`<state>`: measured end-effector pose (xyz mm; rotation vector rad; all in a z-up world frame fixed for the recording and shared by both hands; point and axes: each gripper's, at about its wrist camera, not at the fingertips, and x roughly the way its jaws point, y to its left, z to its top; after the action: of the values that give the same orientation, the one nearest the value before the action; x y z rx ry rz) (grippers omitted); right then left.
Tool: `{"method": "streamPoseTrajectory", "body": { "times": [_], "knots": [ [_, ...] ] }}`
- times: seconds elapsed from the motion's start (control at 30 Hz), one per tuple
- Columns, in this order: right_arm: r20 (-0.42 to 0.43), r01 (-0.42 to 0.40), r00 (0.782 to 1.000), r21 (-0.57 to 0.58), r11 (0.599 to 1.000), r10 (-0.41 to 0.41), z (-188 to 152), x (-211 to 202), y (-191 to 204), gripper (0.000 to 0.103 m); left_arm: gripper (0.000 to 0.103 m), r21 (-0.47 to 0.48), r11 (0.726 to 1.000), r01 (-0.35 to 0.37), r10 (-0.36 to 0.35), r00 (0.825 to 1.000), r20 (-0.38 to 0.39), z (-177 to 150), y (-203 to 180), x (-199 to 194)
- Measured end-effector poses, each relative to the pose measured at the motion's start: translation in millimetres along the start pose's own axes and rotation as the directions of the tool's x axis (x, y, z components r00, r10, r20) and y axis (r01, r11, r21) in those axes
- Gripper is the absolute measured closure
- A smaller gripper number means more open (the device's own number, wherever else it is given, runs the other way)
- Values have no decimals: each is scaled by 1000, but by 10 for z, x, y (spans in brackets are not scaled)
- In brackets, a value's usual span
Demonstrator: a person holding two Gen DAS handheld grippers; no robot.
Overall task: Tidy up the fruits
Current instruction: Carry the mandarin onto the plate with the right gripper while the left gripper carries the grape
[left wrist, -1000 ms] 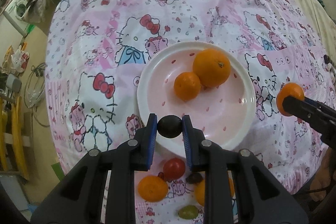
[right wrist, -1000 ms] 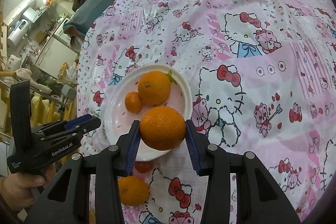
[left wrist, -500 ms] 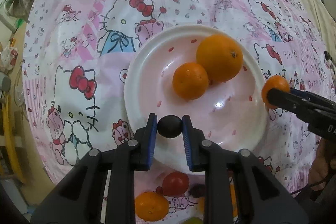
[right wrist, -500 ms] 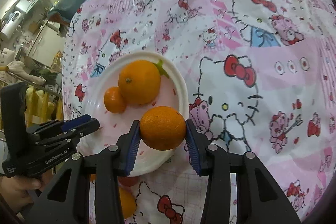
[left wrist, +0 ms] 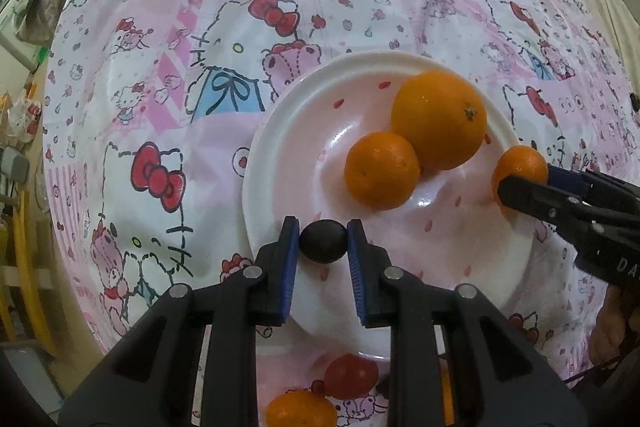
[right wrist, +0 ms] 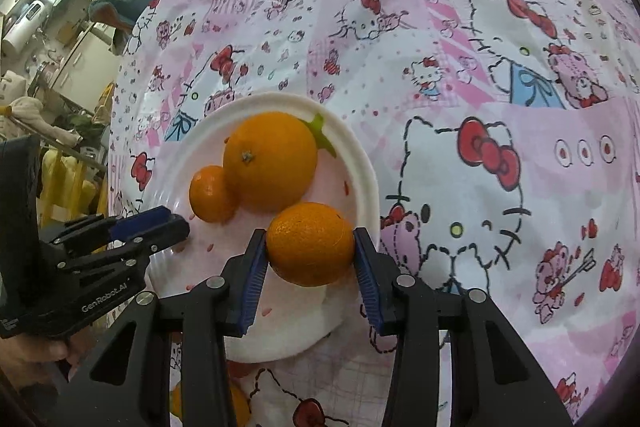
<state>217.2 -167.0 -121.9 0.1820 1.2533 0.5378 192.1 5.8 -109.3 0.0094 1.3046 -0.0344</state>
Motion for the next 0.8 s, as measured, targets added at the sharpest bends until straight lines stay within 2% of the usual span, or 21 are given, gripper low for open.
{"method": "streamPoseTrajectory", "body": {
  "times": [0.13, 0.8],
  "knots": [
    [1, 5, 1000, -12, 1000, -5, -13, 9, 37, 57, 82, 12, 1000, -17, 17, 1000, 5, 34, -34, 11],
    [3, -21, 1000, 25, 999, 21, 18, -34, -23, 56, 81, 19, 1000, -10, 9, 1000, 29, 44, -64, -42]
  ]
}}
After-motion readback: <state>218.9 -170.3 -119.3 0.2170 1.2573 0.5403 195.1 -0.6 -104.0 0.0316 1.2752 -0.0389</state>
